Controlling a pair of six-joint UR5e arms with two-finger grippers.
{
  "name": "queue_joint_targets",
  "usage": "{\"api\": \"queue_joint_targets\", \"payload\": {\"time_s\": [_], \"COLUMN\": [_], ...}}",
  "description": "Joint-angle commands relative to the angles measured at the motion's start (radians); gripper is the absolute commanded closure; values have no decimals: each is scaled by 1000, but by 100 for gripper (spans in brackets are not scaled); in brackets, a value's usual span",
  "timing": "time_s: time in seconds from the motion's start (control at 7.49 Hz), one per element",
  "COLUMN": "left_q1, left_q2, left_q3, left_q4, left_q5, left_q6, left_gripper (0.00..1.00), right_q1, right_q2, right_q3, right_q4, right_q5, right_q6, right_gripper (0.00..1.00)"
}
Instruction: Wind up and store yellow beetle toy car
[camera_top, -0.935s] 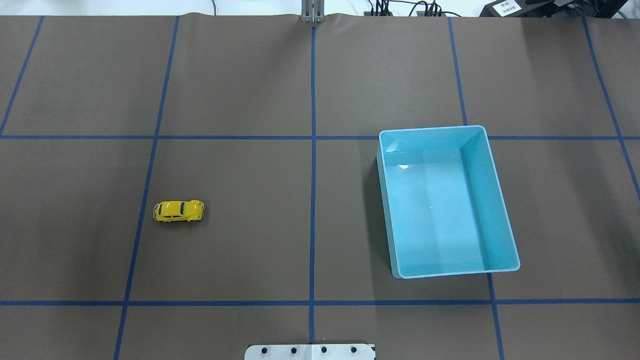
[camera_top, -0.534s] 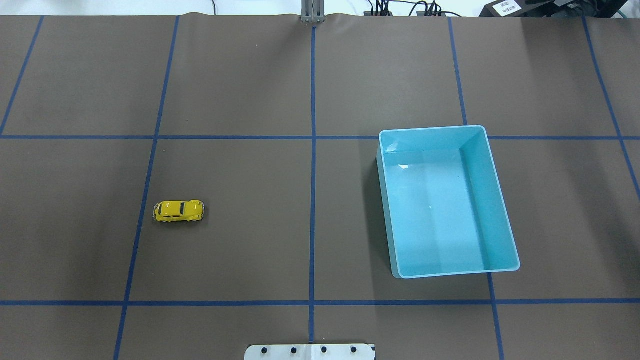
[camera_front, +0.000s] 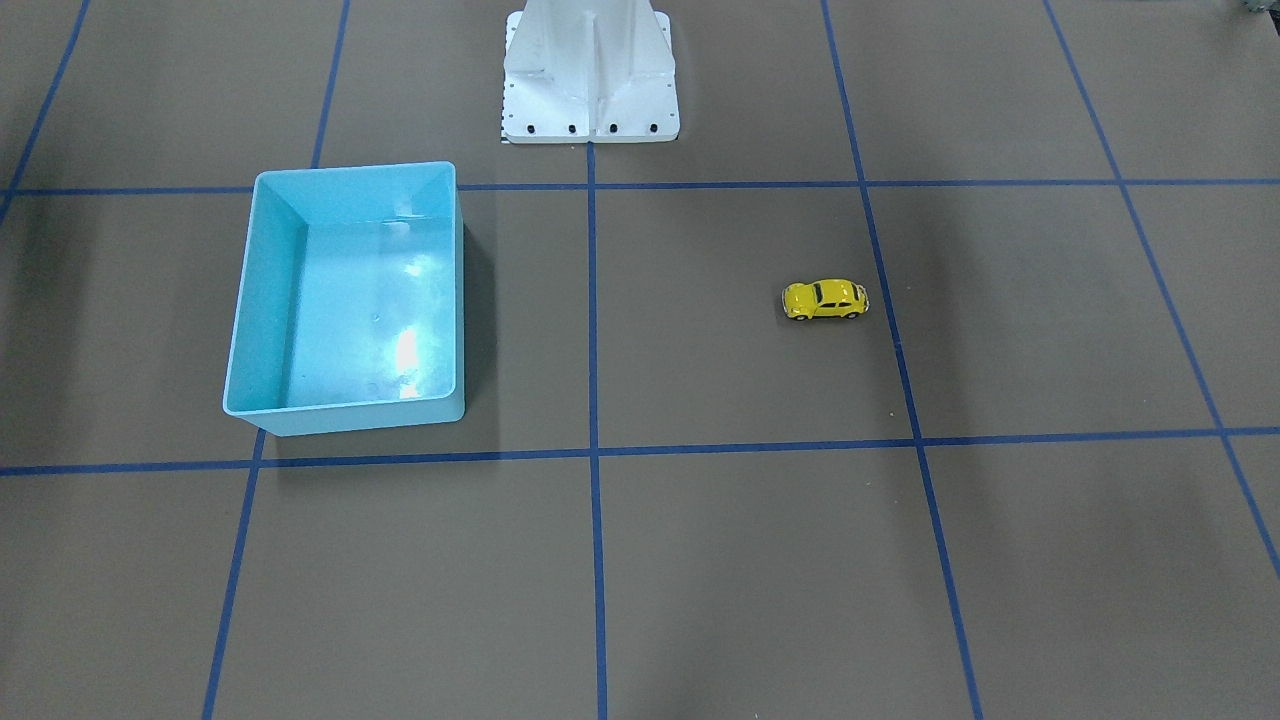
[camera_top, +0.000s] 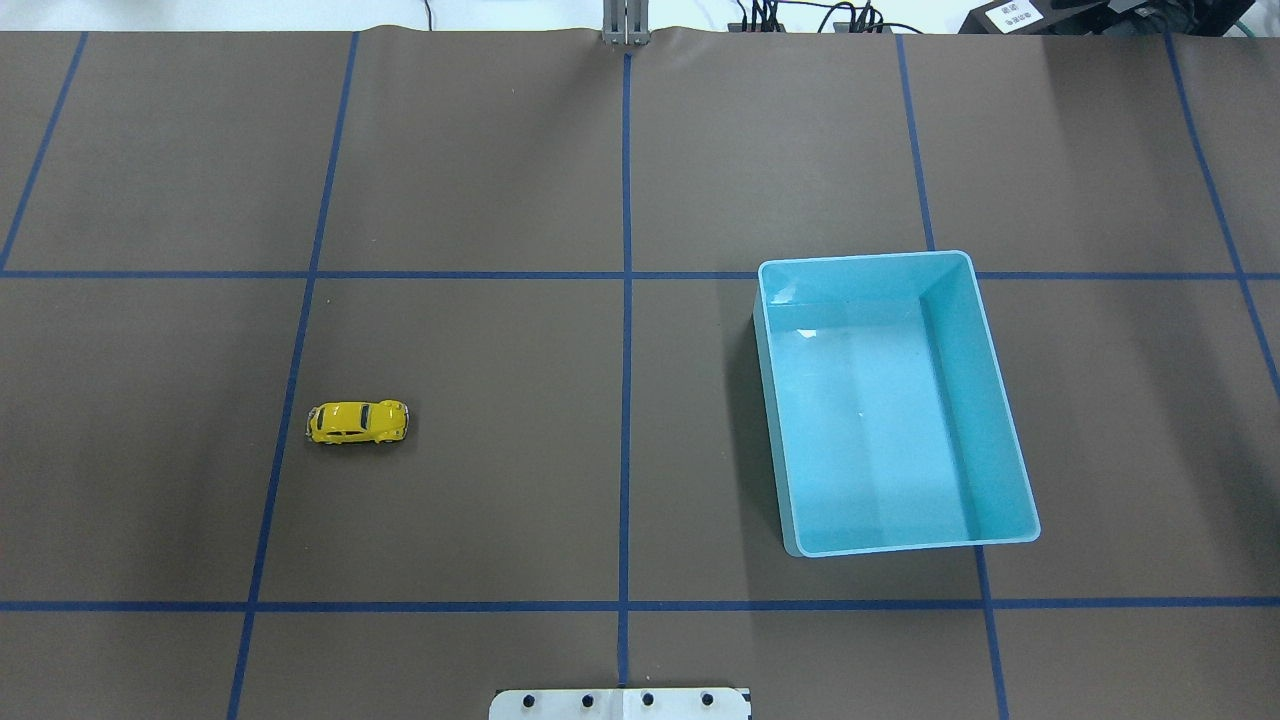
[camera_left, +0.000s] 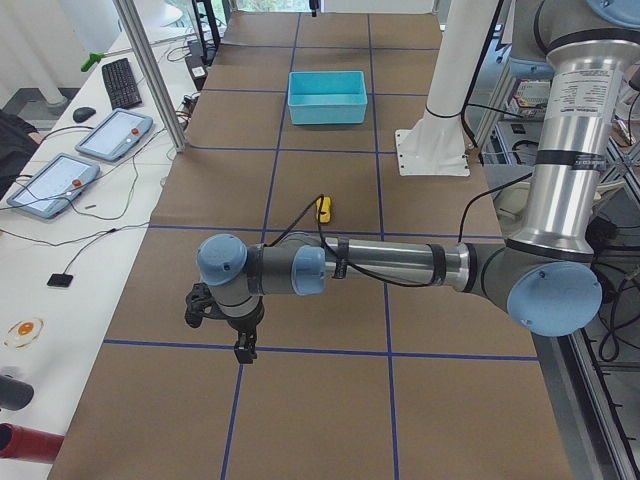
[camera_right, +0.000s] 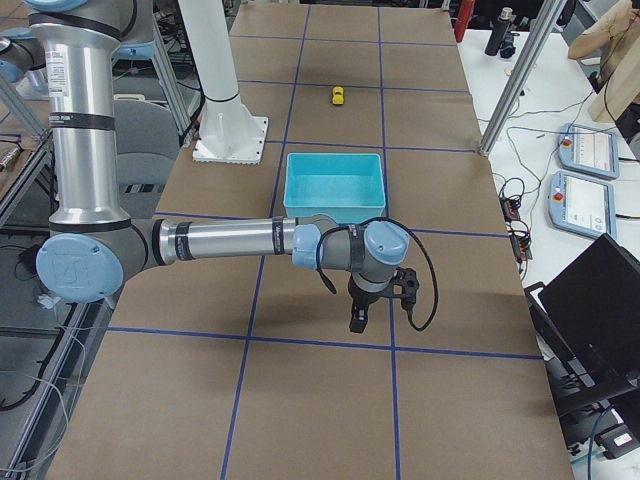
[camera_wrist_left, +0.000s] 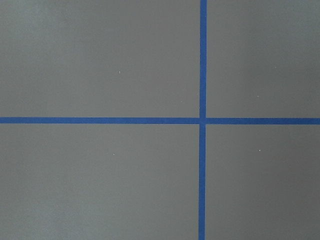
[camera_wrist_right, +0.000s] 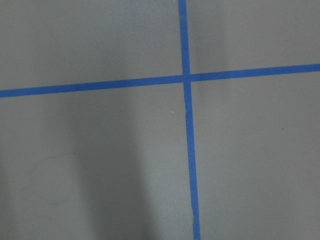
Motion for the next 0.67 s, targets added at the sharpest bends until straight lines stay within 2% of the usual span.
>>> {"api": "queue_joint_targets", "payload": {"time_s": [0.0, 0.53], "left_q1": [-2, 0], "left_q2": [4, -1], "left_q3": [-6, -6], "left_q4": [2, 1], "left_q5": [-1, -1], "left_q6": [0, 0], "left_gripper": [0, 0], "right_q1": [0, -3], "right_q2": [1, 12], "right_q3": [0, 3], "right_q4": [0, 1], "right_q5": [1, 1], "right_q6": [4, 12], "right_gripper": [0, 0]}}
